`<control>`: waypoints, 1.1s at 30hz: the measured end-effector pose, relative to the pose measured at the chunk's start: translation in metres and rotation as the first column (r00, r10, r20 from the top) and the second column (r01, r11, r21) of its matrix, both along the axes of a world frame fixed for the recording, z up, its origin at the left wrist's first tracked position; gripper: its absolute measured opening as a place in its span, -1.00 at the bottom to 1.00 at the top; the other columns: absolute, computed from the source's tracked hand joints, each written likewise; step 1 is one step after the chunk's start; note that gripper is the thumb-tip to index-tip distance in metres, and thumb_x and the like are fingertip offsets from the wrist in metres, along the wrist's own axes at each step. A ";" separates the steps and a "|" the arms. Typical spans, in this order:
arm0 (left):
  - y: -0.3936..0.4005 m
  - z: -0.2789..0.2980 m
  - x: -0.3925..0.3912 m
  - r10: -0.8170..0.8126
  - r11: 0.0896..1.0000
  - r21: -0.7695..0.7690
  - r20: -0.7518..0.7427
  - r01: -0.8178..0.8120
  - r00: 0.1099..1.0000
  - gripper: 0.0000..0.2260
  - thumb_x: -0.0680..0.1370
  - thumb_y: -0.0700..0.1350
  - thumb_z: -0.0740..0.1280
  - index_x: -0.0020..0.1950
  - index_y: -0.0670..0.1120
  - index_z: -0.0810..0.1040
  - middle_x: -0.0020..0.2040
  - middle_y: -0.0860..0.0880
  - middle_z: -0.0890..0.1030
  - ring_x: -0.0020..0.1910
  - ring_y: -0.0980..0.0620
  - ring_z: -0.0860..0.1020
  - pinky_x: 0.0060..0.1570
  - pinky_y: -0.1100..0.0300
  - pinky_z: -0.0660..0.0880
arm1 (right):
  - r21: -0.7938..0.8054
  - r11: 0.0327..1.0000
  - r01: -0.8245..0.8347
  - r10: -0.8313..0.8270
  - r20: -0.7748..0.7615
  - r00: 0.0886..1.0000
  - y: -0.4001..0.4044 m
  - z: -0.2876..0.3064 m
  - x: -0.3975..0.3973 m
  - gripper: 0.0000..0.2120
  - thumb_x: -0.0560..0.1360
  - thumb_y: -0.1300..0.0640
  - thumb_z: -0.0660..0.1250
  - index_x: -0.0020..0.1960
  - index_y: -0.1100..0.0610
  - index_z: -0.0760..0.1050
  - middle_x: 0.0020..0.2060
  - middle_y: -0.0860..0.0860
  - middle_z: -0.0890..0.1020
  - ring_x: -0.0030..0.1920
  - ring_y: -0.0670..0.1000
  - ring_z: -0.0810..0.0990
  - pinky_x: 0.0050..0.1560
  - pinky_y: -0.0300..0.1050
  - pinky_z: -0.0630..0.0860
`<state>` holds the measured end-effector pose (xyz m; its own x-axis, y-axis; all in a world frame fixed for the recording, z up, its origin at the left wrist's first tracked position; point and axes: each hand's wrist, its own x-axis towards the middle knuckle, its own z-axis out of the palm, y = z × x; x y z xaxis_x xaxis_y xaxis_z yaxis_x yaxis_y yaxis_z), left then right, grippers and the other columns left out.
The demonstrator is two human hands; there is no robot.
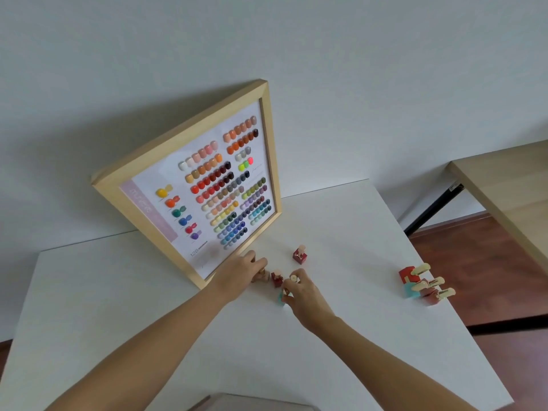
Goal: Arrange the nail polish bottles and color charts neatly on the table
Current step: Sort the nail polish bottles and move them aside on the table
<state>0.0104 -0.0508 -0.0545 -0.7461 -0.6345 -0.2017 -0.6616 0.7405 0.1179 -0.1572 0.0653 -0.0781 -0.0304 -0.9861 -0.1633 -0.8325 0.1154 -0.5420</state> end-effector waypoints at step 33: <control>0.091 0.037 -0.095 -0.164 0.963 0.198 -0.103 0.182 0.981 -0.85 0.63 -0.06 0.17 0.07 -0.06 0.50 -0.04 -0.01 0.57 -0.14 0.05 0.55 -0.15 0.19 0.52 | 0.081 0.884 0.461 -0.464 0.028 0.885 0.151 0.026 -0.153 -0.86 0.48 0.23 0.36 0.04 0.18 0.60 -0.05 0.01 0.51 -0.11 0.01 0.54 -0.10 -0.29 0.46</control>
<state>-0.0842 0.0400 -0.0172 -0.8610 -0.4456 -0.2451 -0.5063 0.7969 0.3297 -0.3107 0.2161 -0.0525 -0.4713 -0.8476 -0.2436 -0.6498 0.5205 -0.5539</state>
